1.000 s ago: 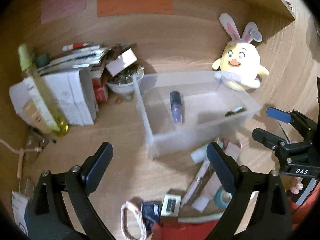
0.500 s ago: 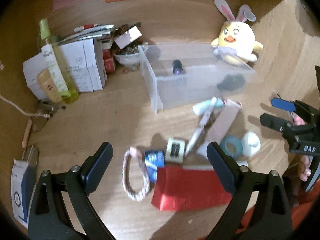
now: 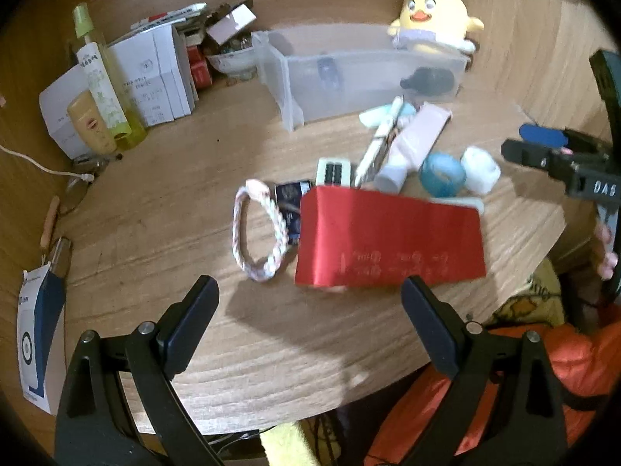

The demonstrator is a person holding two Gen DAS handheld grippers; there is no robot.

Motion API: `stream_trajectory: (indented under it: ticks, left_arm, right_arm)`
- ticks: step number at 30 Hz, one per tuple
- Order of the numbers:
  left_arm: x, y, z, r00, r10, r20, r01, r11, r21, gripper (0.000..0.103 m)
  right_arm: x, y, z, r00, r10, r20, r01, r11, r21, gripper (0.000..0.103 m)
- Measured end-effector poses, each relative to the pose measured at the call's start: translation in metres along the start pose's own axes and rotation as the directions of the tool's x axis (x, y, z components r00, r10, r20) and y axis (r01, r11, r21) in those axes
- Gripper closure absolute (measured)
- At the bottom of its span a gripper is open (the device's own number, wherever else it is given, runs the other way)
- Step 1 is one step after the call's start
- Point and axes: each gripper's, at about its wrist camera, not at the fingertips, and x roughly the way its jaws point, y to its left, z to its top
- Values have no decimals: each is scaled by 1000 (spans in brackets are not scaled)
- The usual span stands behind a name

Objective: Organize objects
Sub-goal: 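Move left tool toward red pouch while right tool approaches white tape roll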

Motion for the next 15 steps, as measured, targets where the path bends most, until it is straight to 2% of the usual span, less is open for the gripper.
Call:
stream_trajectory:
  ticks: [4,15]
  left_arm:
    - [9,-6,2,999,26,-22,-25,999,43,7]
    - [20,-27,29,1000,31,-4,-30,986,164,7]
  right_arm:
    - [2,2,-5,1000,3,-17,-3,1000,-2,20]
    - [9,2,-12,998,30,-55,-30,1000,-2,20]
